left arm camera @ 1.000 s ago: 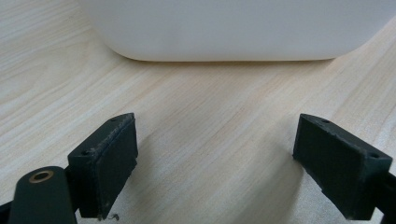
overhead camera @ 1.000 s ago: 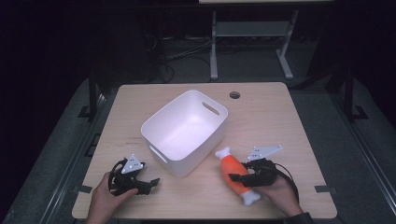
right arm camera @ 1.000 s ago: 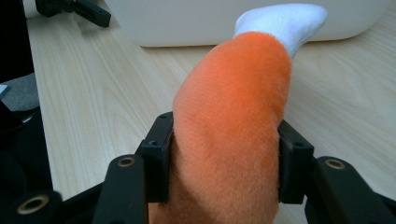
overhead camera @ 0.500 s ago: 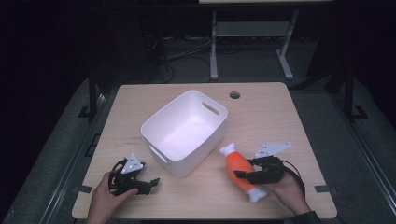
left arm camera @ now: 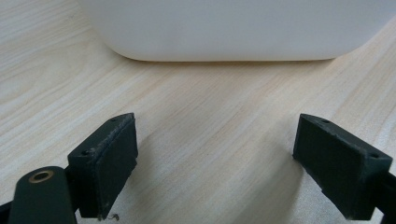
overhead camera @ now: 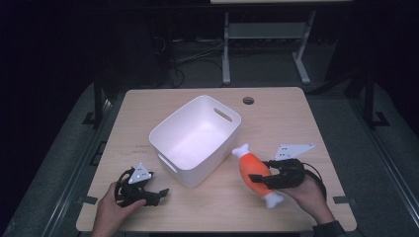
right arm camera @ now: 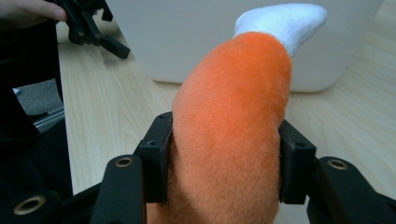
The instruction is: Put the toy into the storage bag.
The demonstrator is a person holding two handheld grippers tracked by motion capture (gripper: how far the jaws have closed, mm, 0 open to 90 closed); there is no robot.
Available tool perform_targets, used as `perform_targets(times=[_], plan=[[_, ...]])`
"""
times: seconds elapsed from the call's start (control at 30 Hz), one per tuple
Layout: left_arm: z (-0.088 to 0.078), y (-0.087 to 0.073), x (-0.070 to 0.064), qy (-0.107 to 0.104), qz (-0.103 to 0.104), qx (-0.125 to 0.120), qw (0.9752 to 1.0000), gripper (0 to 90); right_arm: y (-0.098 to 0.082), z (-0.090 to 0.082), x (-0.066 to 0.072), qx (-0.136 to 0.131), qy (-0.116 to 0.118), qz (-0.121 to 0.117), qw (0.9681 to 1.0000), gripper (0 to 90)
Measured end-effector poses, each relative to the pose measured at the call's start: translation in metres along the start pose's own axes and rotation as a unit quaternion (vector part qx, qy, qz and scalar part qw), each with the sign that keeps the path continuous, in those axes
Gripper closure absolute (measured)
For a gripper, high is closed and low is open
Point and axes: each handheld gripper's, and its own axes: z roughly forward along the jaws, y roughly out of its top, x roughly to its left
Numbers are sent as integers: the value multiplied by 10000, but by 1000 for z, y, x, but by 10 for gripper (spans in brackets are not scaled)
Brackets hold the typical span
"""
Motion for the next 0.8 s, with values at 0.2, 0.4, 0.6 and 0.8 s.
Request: perform_targets(times=[0.2, 0.4, 0.6, 0.8], plan=[[0, 0, 0, -3, -14, -8, 10000, 129, 10, -5, 0, -131, 64, -67, 9999, 479], [0, 0, 0, 1, -14, -4, 10000, 129, 17, -9, 1, -269, 166, -112, 9994, 479], [0, 0, 0, -4, -7, 0, 10000, 129, 26, -12, 1, -363, 169, -201, 9990, 479], [0, 0, 0, -4, -20, 0, 10000, 129, 39, -15, 2, -499, 160, -302, 9982, 479]])
